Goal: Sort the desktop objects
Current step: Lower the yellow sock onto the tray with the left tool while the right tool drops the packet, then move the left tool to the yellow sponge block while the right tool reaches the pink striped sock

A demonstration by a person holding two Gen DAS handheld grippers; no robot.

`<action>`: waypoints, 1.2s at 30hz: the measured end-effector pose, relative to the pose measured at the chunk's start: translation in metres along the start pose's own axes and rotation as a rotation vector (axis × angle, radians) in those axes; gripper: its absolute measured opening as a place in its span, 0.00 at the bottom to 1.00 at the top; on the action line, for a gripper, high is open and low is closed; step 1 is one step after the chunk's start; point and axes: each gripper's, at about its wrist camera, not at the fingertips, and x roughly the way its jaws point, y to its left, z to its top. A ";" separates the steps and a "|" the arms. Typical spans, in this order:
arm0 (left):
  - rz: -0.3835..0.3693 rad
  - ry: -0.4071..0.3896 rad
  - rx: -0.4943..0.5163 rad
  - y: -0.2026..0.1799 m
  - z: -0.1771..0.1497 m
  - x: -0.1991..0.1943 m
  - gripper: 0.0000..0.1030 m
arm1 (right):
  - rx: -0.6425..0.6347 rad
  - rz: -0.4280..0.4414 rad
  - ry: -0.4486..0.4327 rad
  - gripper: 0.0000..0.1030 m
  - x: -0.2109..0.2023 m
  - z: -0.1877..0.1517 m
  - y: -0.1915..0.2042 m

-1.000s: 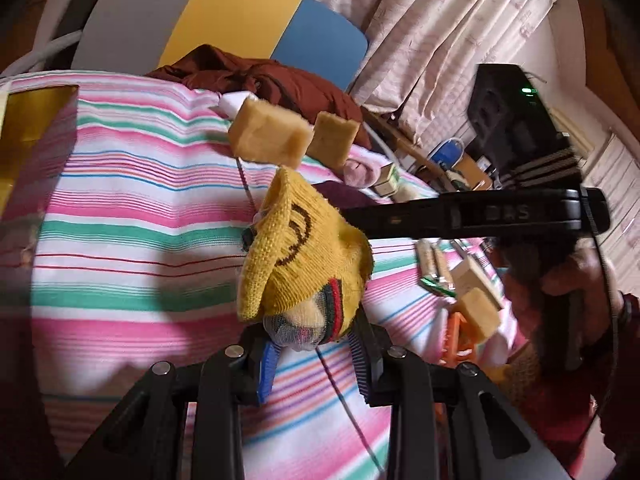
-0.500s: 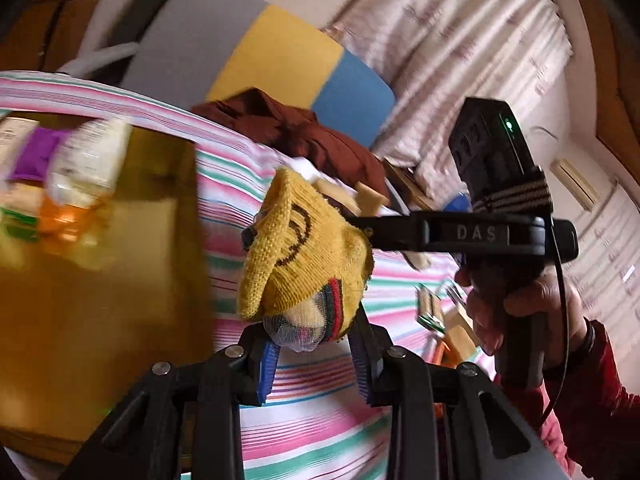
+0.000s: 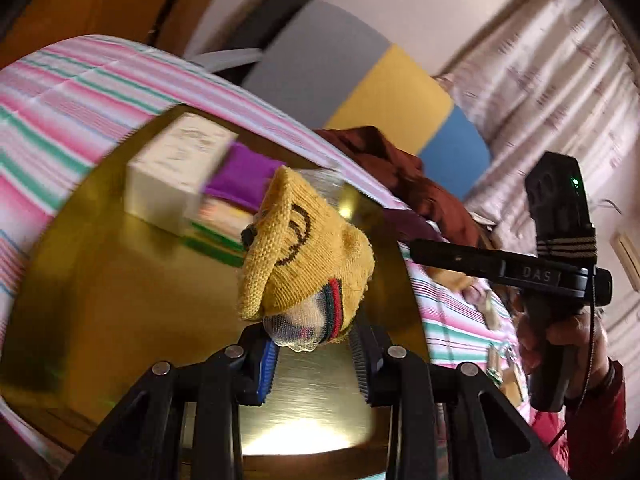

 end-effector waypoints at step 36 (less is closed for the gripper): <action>0.169 -0.056 -0.027 -0.011 -0.005 -0.018 0.60 | 0.172 -0.088 -0.119 0.88 -0.029 -0.031 -0.052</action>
